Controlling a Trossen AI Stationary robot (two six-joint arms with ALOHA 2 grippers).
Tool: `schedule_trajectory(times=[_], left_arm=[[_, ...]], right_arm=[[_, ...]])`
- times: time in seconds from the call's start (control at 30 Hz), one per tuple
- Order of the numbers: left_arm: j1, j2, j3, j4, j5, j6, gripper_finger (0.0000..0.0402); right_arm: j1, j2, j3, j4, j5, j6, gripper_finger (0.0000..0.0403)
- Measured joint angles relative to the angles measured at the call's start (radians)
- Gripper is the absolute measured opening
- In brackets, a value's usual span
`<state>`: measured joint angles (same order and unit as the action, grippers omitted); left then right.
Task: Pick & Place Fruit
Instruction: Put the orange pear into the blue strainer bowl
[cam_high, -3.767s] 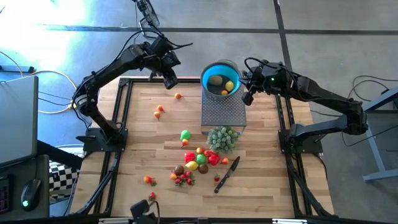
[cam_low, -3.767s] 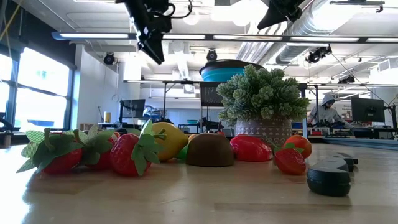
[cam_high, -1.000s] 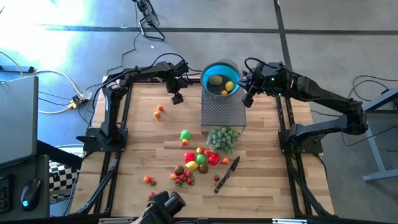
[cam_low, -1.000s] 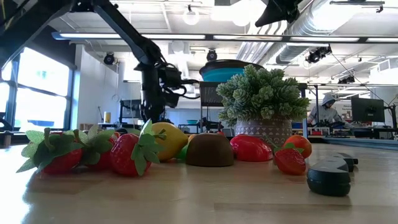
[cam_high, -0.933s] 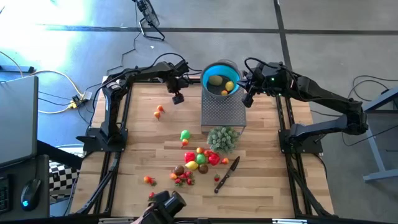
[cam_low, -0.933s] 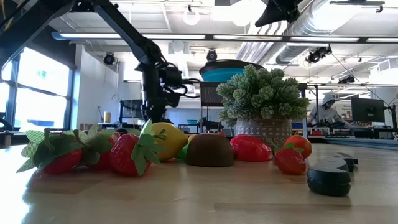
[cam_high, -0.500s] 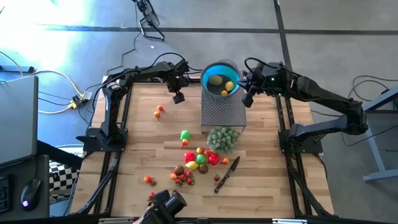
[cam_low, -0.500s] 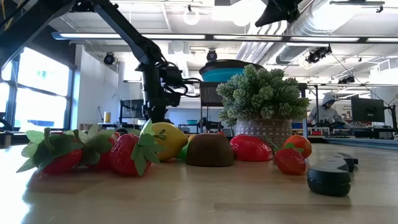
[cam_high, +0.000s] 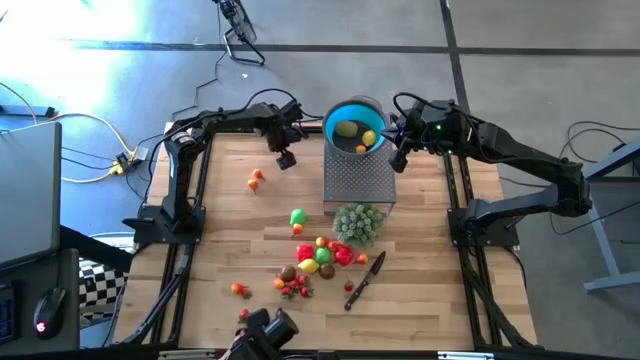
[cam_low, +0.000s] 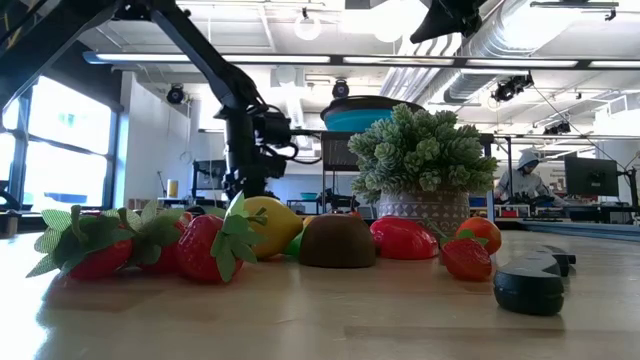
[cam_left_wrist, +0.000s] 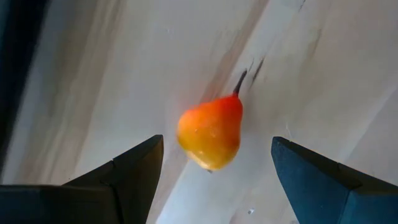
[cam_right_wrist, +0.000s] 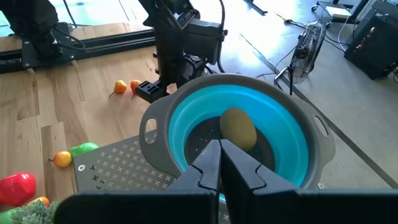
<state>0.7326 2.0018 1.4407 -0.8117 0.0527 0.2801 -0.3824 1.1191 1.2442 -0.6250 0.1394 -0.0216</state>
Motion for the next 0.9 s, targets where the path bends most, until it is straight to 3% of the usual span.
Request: schedule_trajectory(times=[0.53,0.9], left_arm=[[0.000,0.000,-0.005,0.060,0.002,-0.023,0.0290],[0.000,0.000,-0.005,0.054,0.003,-0.024,0.0196]], right_arm=[[0.000,0.000,0.000,0.000,0.000,0.000,0.0002],[0.000,0.000,0.000,0.000,0.000,0.000,0.0002]])
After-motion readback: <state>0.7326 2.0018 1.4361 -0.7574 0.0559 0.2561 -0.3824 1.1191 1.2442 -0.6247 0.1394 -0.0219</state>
